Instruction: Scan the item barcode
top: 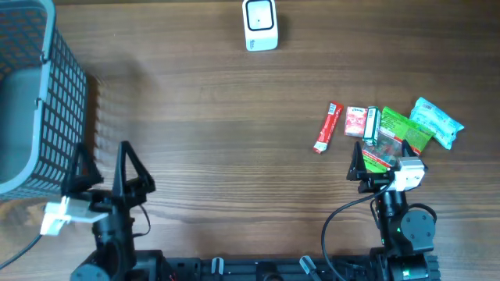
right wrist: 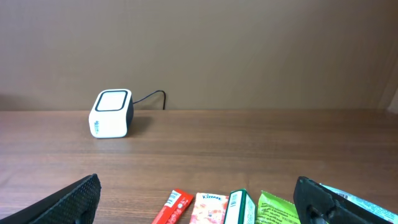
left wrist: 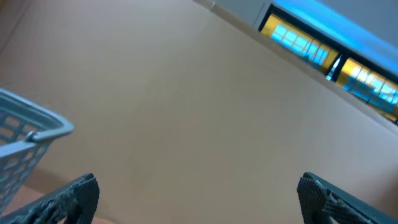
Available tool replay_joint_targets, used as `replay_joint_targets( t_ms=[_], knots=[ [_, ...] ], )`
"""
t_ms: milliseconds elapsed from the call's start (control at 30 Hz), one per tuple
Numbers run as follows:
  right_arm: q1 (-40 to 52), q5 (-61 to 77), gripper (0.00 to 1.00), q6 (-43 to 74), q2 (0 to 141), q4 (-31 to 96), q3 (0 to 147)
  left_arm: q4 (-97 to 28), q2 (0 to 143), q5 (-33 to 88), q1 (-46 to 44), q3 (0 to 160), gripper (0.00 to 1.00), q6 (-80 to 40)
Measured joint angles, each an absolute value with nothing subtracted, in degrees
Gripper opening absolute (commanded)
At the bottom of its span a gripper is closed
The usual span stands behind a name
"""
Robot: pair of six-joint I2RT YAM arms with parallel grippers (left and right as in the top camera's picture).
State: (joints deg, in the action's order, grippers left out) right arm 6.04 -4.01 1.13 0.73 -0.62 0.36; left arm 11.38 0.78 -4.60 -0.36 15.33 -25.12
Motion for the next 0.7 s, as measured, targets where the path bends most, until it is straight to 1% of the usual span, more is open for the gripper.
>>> replay_joint_targets(
  t_ms=[167, 333, 500, 567, 700],
  knots=[
    [6.0, -4.0, 1.00, 1.1, 0.7, -0.6, 0.4, 12.0, 0.8, -4.6, -0.4, 5.4, 1.00, -25.1],
    [6.0, -4.0, 1.00, 1.1, 0.7, -0.6, 0.4, 12.0, 0.8, -4.6, -0.4, 2.1, 1.00, -25.1],
    [6.0, -4.0, 1.00, 1.1, 0.7, -0.6, 0.4, 0.2, 0.8, -4.4, -0.4, 0.7, 1.00, -23.1],
    [6.0, -4.0, 1.00, 1.1, 0.7, -0.6, 0.4, -3.8, 0.8, -3.7, -0.4, 0.5, 1.00, -20.9],
    [6.0, -4.0, 1.00, 1.1, 0.7, -0.6, 0.4, -4.0, 0.8, 0.3, -0.4, 0.5, 1.00, -9.7]
  ],
)
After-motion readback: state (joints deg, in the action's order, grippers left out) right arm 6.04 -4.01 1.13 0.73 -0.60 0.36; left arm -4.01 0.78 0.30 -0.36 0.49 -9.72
